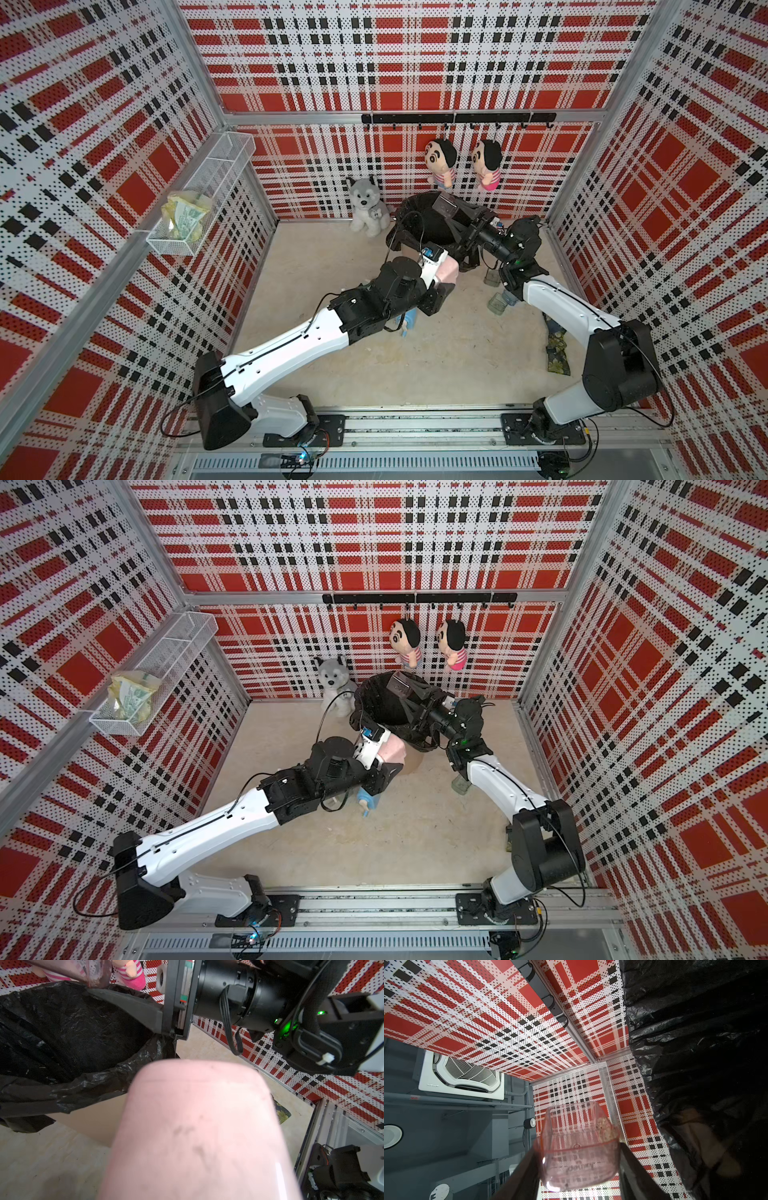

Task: Take out the pencil sharpener tray and clean the shavings
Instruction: Pour the shavings into the trash bin.

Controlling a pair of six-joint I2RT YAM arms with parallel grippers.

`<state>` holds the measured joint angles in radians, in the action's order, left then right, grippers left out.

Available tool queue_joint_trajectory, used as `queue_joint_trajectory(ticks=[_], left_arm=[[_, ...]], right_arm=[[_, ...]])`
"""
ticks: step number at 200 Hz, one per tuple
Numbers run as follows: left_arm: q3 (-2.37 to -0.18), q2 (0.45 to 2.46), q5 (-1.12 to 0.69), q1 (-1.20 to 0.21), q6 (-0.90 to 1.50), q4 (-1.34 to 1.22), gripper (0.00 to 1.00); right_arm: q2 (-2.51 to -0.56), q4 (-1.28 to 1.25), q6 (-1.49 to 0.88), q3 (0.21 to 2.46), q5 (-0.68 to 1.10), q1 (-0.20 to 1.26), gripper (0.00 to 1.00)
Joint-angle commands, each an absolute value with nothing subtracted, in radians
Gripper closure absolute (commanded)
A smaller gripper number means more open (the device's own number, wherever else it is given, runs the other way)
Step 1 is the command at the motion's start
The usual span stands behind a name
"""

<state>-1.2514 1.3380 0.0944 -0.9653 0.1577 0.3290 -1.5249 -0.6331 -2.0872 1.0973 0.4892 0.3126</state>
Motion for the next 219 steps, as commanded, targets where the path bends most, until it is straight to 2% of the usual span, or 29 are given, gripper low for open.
queue_joint_trajectory(ticks=[1,19,38,84,126,170,199,219], left_arm=[[-1.276,1.304,0.108,-0.96,0.167,0.315,0.55],[-1.278,1.301,0.11,-0.96,0.166,0.318,0.55],[-1.279,1.302,0.113,-0.96,0.166,0.322,0.55],[-1.298,1.312,0.115,-0.96,0.161,0.339,0.55],[-1.302,1.312,0.118,-0.959,0.16,0.348,0.55],[-1.302,1.301,0.129,-0.96,0.159,0.358,0.55],[-1.301,1.302,0.127,-0.96,0.16,0.357,0.55],[-1.312,1.315,0.119,-0.96,0.159,0.362,0.55]], right_arm=[[-1.511,-0.689,-2.095,1.1,0.481,0.319,0.49],[-1.514,-0.616,-2.052,1.13,0.502,0.325,0.49],[-1.508,-0.703,-2.1,1.089,0.478,0.321,0.49],[-1.523,-0.636,-2.053,1.127,0.498,0.326,0.48],[-1.551,-0.749,-2.135,1.143,0.468,0.325,0.49],[-1.542,-0.651,-2.054,1.162,0.487,0.321,0.48],[-1.567,-0.862,-2.212,1.083,0.414,0.332,0.49],[-1.567,-0.869,-2.23,1.105,0.388,0.339,0.47]])
